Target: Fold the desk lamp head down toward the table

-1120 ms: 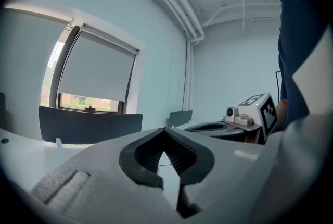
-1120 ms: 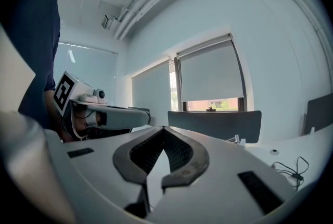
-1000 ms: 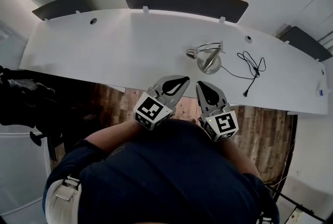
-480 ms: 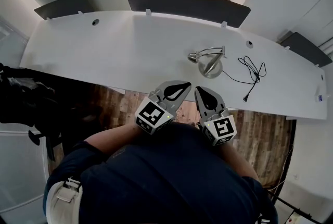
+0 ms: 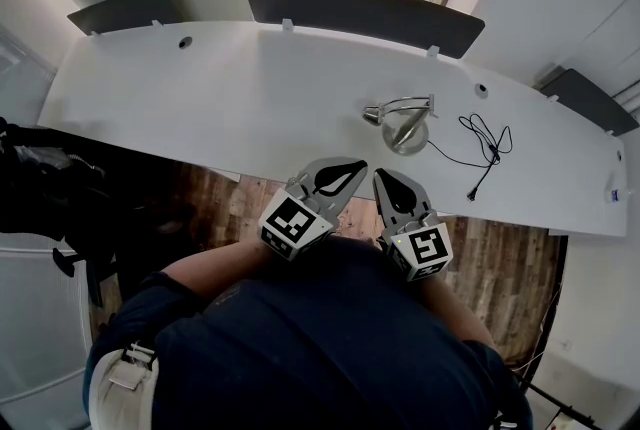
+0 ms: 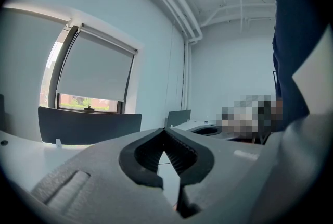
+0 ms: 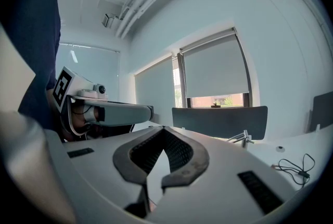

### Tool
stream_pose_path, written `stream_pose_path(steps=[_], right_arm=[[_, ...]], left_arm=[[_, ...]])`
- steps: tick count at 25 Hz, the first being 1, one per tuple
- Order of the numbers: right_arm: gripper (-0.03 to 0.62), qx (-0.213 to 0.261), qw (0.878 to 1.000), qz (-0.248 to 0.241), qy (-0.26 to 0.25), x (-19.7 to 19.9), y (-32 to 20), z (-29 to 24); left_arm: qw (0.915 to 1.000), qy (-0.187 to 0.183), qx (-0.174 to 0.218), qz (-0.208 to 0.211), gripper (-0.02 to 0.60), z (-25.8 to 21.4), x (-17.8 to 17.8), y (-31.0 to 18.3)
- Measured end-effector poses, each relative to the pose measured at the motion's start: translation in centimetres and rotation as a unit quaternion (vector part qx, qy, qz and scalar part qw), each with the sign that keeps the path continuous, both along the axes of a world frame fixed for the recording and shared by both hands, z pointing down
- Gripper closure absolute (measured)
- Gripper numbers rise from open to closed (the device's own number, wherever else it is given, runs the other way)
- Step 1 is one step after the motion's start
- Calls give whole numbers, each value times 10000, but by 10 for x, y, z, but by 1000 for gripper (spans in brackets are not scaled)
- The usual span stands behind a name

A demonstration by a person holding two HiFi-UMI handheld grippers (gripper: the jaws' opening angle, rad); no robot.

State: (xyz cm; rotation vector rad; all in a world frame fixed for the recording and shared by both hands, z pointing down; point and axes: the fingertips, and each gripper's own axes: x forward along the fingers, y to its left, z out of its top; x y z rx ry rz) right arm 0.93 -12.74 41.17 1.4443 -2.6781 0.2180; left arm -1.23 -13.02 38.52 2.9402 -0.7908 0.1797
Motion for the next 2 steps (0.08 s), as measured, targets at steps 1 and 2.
stream_pose_path(steps=[1,2], right_arm=[[585,-5,10000,0,5,0,0,1],[585,-10,10000,0,11,-1,0,1]], left_arm=[[10000,2,-9,-7,575,1,-1,0],[10000,4,-19,-13,575,1,-1,0]])
